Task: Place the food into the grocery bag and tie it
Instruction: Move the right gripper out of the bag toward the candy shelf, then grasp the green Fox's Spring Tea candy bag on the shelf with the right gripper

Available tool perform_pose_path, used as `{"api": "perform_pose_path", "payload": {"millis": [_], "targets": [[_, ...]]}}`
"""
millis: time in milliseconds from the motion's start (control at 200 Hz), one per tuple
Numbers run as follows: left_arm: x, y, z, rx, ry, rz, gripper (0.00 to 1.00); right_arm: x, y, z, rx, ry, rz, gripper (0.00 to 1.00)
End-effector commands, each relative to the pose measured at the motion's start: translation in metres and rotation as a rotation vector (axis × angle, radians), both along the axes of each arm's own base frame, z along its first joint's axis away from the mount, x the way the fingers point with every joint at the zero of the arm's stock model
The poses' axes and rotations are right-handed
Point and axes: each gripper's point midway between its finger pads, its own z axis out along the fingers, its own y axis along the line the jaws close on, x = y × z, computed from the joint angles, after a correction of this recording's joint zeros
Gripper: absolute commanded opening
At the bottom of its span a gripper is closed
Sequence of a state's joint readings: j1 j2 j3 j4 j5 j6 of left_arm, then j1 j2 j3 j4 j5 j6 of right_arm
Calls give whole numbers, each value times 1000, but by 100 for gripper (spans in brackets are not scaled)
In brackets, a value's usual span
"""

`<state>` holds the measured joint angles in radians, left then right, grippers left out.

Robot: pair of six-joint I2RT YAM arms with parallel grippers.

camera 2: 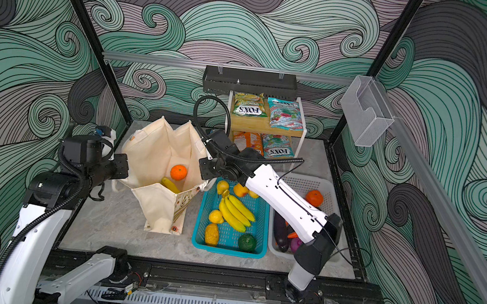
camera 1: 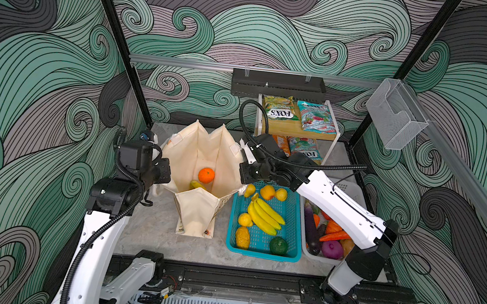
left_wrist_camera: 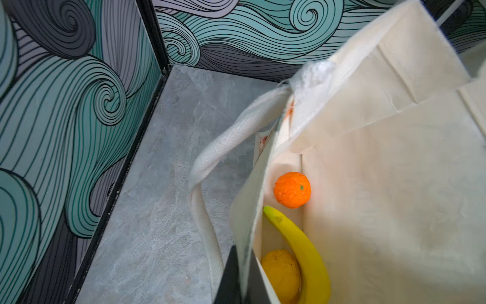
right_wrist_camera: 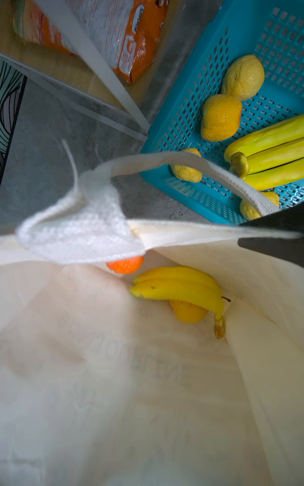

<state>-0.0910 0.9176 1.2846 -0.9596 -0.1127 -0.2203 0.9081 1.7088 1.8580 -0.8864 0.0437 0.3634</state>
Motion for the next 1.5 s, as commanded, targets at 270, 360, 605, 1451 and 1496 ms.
{"api": "perform_pose_path", "payload": {"millis": [270,360,605,1451,1496], "targets": [[22,-35,-19,-137,-38,-144,0,3,32,-24,6,38,51,0],[24,-34,-27,-131,-29,-147,0,5,31,-29,4,40,47,11],[25,-28,-43,-82,-6,-133,0,6,25,6,98,-68,73,67],[16,-13,-63,-6,28,-86,0,123,-169,150,342,-311,-385,99],[15,-12,-62,-5,21,-85,0,132,-175,149,354,-297,-405,98]]}}
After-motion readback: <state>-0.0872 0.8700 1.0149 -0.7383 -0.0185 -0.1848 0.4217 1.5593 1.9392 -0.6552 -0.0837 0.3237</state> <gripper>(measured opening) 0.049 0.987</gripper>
